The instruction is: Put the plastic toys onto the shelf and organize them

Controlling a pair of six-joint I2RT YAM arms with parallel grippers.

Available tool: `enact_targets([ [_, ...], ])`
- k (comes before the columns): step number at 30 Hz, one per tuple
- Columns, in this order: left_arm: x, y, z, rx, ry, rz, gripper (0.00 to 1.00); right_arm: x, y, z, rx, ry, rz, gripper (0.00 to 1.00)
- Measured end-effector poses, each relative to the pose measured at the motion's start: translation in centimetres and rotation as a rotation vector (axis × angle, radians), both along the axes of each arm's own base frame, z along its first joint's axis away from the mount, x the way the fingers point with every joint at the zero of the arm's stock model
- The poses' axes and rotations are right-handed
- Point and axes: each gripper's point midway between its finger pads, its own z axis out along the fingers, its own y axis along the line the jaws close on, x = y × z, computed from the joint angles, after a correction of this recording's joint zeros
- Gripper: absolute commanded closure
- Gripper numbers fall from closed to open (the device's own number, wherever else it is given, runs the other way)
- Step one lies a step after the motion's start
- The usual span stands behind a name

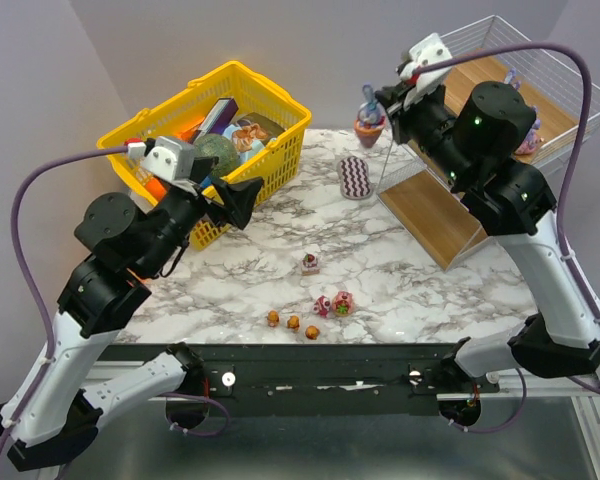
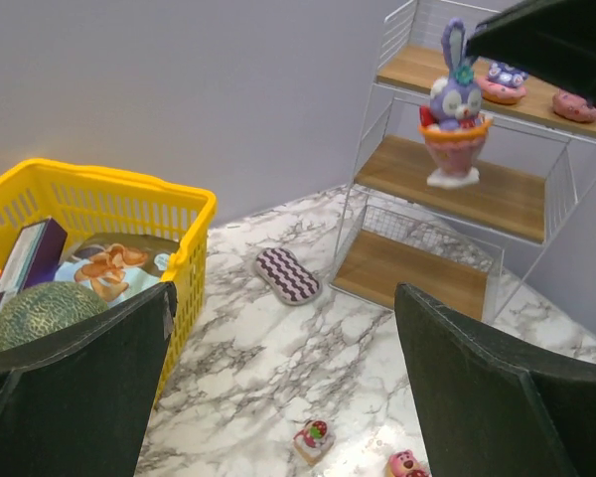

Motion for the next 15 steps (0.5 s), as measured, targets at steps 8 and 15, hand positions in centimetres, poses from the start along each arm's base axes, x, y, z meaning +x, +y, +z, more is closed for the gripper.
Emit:
enact_targets([
  [8,2.9,-2.8,-6.1,0.009,0.189,0.007,0.01,8.0,-8.3,1.5,-0.011,-0.093,-0.393,1.00],
  [15,3.6,-4.3,-9.5,0.012,0.284,-0.016,0.01,10.9,-12.6,2.6,-0.016,-0.173,-0.565,1.00],
])
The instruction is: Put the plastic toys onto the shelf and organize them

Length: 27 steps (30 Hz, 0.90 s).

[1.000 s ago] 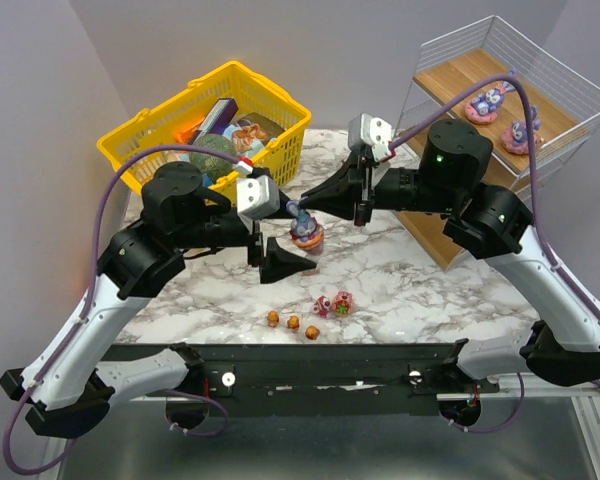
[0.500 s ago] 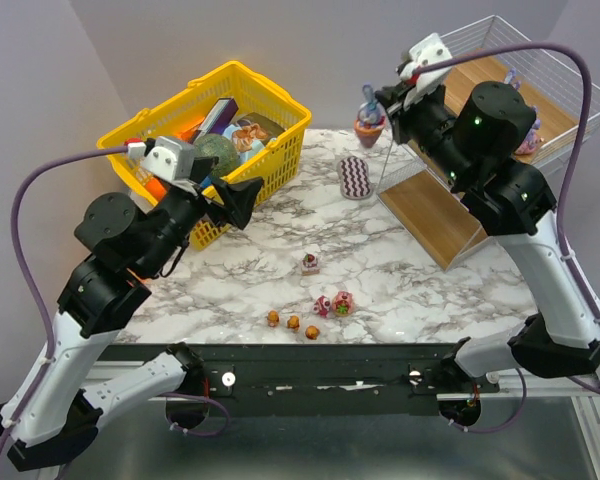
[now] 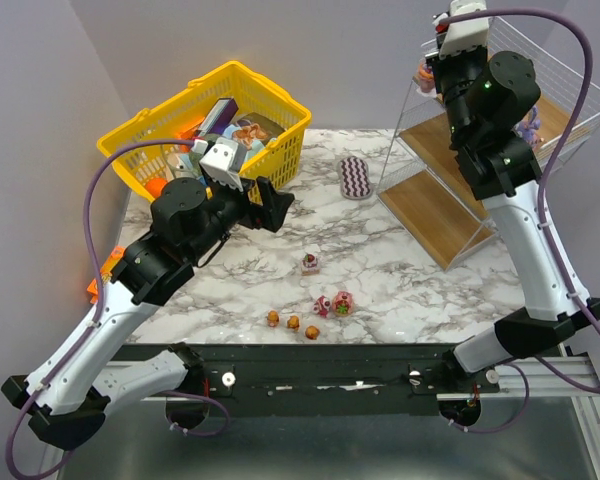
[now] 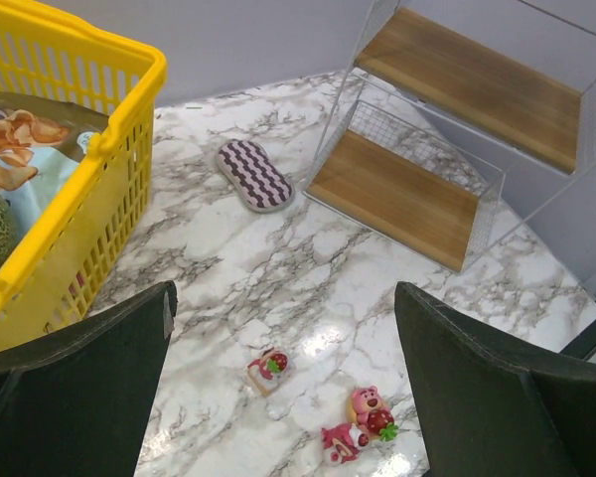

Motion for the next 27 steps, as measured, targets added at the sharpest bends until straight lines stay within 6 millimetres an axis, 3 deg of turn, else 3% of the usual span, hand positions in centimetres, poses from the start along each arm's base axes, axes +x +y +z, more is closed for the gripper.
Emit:
enact_targets([
  [6,0.0,-0.6,0.0,-0.030,0.009,-0.019,0.01,1.1,-3.5,0.8,0.003,-0.055,-0.095,1.00],
  [11,0.4,-1.6,-0.7,-0.027,0.031,-0.043,0.01,2.0,-4.8,0.8,-0.007,-0.079,-0.129,1.00],
  [20,1.3,-2.7,-2.3,-0.012,0.082,-0.076,0.01,4.8,-4.6,-2.9,-0.061,-0.050,-0.101,0.99],
  [27,1.8,-2.8,-3.6,-0.064,0.146,-0.106,0.01,5.2,-4.3,-2.9,-0.056,-0.098,-0.078,1.00],
])
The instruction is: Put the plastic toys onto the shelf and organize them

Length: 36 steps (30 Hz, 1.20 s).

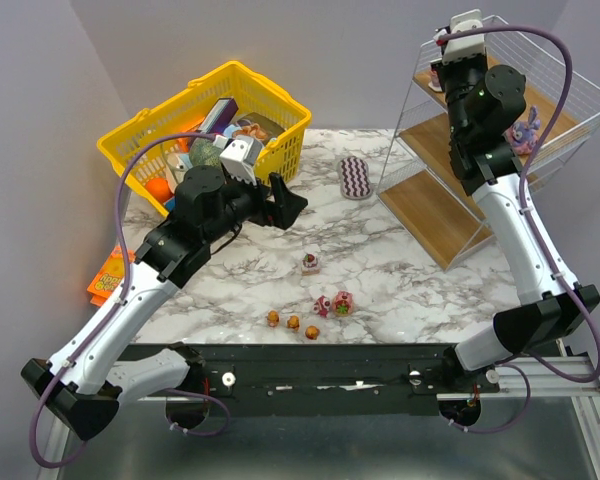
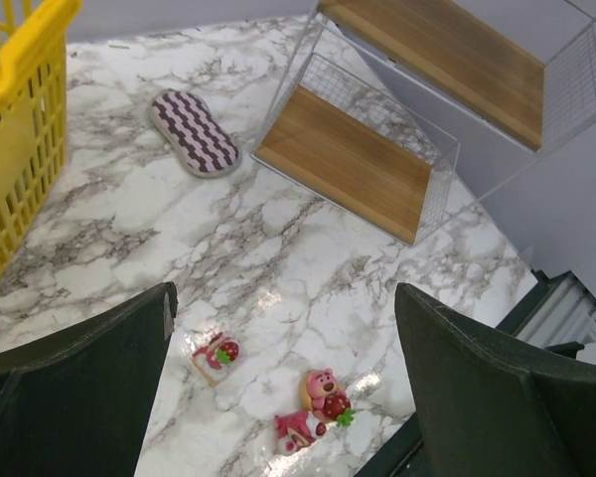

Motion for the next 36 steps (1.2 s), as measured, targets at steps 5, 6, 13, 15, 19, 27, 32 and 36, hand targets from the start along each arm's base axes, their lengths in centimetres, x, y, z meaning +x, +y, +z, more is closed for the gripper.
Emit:
enact_targets([
  [5,-0.1,-0.3,-0.7,-0.013,0.030,-0.027,0.01,0.3,-0.1,-0.2,-0.010,-0.031,-0.005,0.99],
  [6,-0.1,-0.4,-0.6,-0.015,0.031,-0.031,0.01,0.4,-0.1,-0.3,-0.013,-0.041,-0.006,0.99],
  [13,0.0,-0.5,-0.9,-0.016,0.042,-0.047,0.01,0.4,-0.5,-0.5,-0.030,-0.106,-0.016,0.99],
  [15,0.1,-0.5,-1.0,-0.016,0.047,-0.052,0.01,0.5,-0.8,-0.5,-0.033,-0.114,-0.024,0.99],
  [19,0.3,-0.6,-1.2,-0.018,0.052,-0.058,0.01,0.5,-1.2,-0.5,-0.034,-0.124,-0.034,0.93],
  [27,0.5,-0.9,-1.1,-0.031,0.056,-0.073,0.01,0.7,-1.9,-0.6,-0.029,-0.126,-0.048,0.82],
  [32,0.5,-1.0,-1.2,-0.035,0.063,-0.082,0.01,0.7,-1.9,-0.7,-0.019,-0.127,-0.045,0.73],
  [36,0.5,-1.0,-1.2,-0.041,0.065,-0.084,0.01,0.7,-1.9,-0.7,-0.011,-0.127,-0.041,0.67],
])
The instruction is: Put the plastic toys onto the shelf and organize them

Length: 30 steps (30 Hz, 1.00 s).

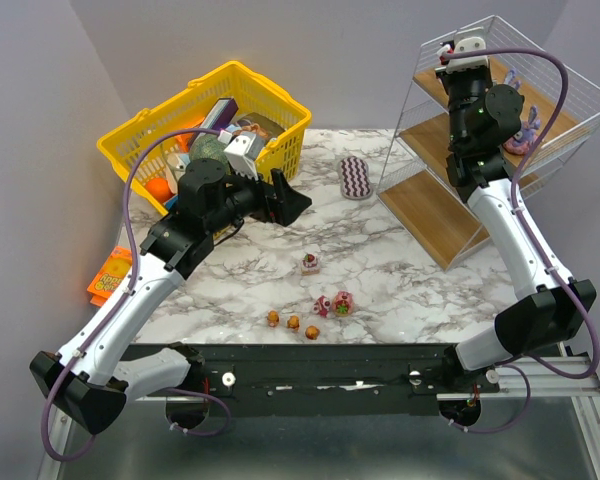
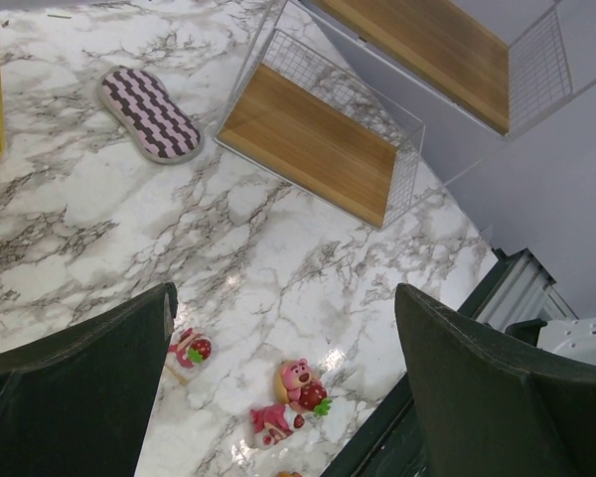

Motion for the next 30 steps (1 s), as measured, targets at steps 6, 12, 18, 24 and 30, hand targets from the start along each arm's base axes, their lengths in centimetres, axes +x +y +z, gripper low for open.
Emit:
enact_targets([
  [6,0.0,0.0,0.3,-0.012,-0.004,-0.005,0.01,0.0,0.1,0.0,0.010,0.002,0.008,0.45],
  [12,0.0,-0.1,0.4,-0.024,0.000,-0.016,0.01,0.0,0.3,0.0,0.021,0.000,0.025,0.35],
  [18,-0.1,-0.2,0.3,-0.033,0.001,-0.025,0.01,-0.3,0.5,0.9,0.043,-0.010,0.045,0.16],
  [24,-0.1,0.0,0.4,-0.038,-0.003,-0.022,0.01,-1.4,1.1,3.0,0.046,-0.006,0.096,0.00],
  [30,-0.4,0.2,0.5,-0.043,-0.013,-0.022,0.01,-4.3,1.5,5.5,0.078,0.010,0.173,0.00],
])
